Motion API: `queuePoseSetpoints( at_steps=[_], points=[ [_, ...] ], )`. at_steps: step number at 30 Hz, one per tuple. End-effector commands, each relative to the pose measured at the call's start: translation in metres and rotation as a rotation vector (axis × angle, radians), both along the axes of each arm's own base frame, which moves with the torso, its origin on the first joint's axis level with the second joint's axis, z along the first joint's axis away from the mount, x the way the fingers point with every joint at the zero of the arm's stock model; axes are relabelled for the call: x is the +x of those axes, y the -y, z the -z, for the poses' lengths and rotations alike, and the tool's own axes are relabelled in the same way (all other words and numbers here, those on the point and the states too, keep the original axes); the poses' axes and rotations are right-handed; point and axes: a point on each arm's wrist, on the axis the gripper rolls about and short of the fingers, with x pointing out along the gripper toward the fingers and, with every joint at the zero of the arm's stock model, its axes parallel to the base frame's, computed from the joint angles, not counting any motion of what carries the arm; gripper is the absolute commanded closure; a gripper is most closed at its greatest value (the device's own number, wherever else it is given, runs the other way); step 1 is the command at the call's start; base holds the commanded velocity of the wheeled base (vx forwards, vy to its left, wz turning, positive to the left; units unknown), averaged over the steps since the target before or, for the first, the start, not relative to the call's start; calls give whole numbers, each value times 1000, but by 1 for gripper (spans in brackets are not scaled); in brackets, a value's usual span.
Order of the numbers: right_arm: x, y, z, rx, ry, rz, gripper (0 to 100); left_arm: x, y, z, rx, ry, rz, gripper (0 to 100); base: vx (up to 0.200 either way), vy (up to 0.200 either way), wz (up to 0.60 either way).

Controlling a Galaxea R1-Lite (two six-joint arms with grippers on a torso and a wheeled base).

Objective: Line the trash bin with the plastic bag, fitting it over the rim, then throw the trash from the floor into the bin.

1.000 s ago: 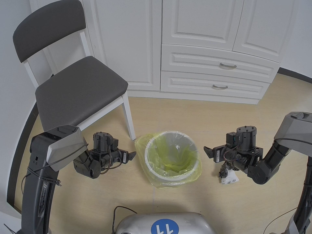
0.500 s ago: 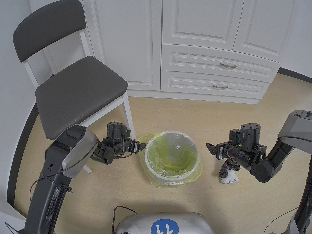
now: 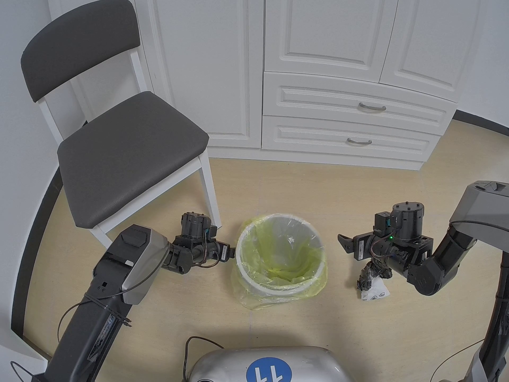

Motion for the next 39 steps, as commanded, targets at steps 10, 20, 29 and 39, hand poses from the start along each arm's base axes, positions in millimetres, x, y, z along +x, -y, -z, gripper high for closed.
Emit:
queuePoseSetpoints(
  at_steps=[10, 20, 29, 39],
  points=[
    [-2, 1, -5, 4, 14, 0, 0, 5, -26, -56, 26, 103, -35, 0, 0, 0, 0],
    [-8, 3, -14, 3, 31, 0, 0, -44, -40, -109, 86, 124, -94, 0, 0, 0, 0],
    [-24, 8, -30, 8, 41, -1, 0, -100, -41, -137, 50, 182, -54, 0, 0, 0, 0],
    [-59, 24, -38, -10, -69, 34, 0, -176, -27, -175, 3, 182, 101, 0, 0, 0, 0]
  ],
)
